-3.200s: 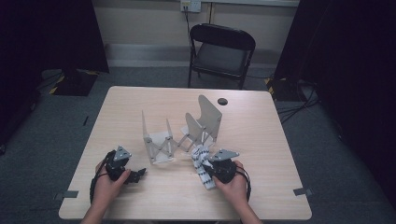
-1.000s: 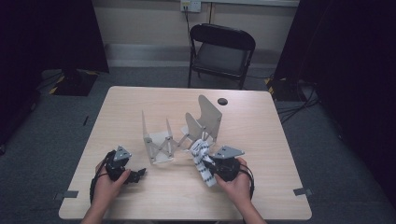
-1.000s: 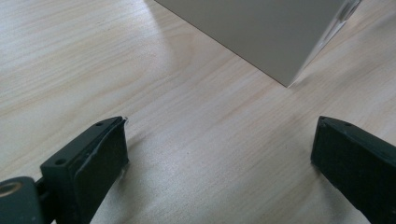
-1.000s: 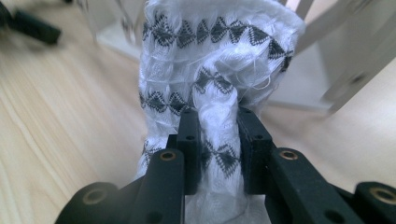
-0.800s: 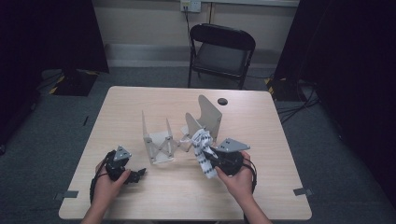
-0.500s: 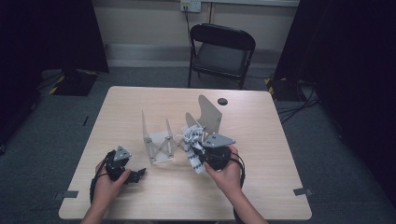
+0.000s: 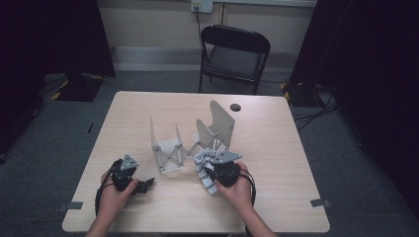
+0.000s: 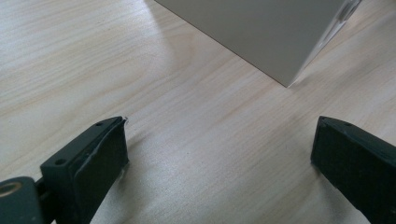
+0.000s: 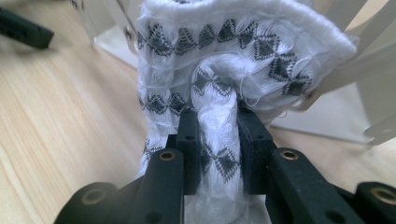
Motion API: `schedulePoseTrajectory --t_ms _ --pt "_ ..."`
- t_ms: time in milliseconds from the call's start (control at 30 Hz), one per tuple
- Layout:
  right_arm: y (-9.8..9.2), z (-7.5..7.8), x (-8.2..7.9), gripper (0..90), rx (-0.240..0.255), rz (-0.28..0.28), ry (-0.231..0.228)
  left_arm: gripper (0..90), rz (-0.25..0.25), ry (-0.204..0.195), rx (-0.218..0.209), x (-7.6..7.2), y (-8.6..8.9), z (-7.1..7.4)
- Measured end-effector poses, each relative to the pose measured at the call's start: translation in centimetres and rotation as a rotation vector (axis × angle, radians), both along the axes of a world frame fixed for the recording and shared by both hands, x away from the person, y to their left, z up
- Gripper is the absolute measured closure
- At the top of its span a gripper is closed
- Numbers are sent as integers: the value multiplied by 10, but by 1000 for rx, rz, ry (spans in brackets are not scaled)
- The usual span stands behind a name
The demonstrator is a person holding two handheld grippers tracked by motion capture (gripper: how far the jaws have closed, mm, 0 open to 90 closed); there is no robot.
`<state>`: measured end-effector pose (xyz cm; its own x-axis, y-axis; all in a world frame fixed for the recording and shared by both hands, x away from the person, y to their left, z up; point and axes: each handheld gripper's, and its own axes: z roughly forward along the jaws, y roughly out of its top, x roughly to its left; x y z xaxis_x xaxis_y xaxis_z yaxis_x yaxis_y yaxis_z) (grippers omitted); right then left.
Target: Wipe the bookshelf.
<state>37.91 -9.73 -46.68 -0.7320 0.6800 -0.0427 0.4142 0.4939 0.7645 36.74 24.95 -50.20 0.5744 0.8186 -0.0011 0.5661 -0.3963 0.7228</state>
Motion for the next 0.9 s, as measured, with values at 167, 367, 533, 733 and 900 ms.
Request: schedulePoseTrajectory --t_ms 167,367,533,733,900 --pt "-1 -9 -1 725 -11 -3 26 34 -1 0 0 0 0 0" --pt "-4 -16 -5 717 -21 4 50 34 0 0 0 0 0 0" --pt "-9 -20 -8 713 -12 2 71 34 0 0 0 0 0 0" --pt "-15 -19 -14 712 -11 12 88 34 0 0 0 0 0 0" --pt "-23 -14 -20 715 -15 9 64 34 0 0 0 0 0 0"
